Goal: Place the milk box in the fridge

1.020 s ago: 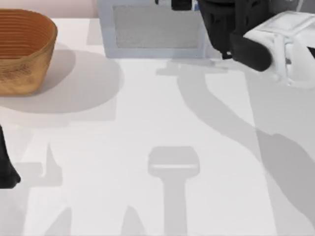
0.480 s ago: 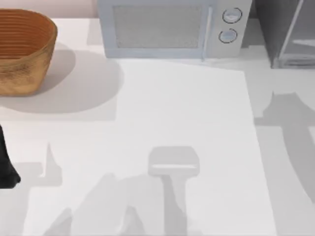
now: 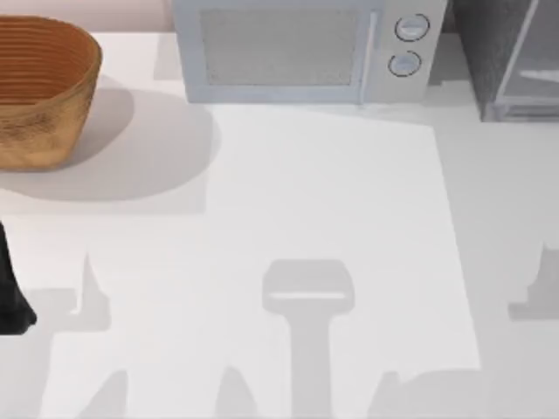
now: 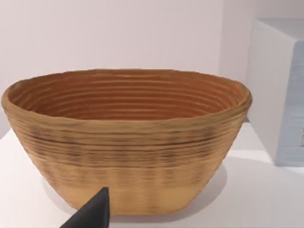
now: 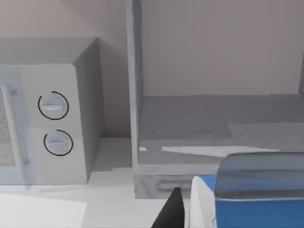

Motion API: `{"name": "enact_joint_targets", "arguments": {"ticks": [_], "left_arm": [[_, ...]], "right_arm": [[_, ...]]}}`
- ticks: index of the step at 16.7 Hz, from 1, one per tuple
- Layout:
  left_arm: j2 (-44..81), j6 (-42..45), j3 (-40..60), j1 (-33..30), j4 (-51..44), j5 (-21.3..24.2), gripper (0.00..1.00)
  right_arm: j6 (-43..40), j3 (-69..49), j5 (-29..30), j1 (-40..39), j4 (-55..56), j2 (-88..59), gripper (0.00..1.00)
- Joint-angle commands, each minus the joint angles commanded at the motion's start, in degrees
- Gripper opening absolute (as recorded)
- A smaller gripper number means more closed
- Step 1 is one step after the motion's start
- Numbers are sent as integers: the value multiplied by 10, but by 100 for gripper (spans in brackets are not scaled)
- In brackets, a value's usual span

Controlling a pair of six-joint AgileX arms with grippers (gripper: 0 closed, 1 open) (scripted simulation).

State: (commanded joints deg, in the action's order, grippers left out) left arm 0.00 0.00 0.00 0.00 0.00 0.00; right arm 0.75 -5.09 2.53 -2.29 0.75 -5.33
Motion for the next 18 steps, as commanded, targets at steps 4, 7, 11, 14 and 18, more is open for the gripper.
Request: {"name": "enact_joint_targets", "arguments": {"ticks": [4, 7, 11, 14, 18], "left_arm": [[0, 0, 0, 0, 0, 0, 100], [0, 0, 0, 0, 0, 0, 100], [0, 0, 0, 0, 0, 0, 100], [0, 0, 0, 0, 0, 0, 100], [0, 0, 0, 0, 0, 0, 100]], "right_arm": [[-8, 51, -25, 23, -8, 53, 0], [-8, 51, -25, 23, -8, 53, 0], [-6, 42, -27, 24, 4, 33, 0], [-5, 5, -36, 35, 50, -39, 0], [-4, -79, -59, 59, 153, -215, 0]]}}
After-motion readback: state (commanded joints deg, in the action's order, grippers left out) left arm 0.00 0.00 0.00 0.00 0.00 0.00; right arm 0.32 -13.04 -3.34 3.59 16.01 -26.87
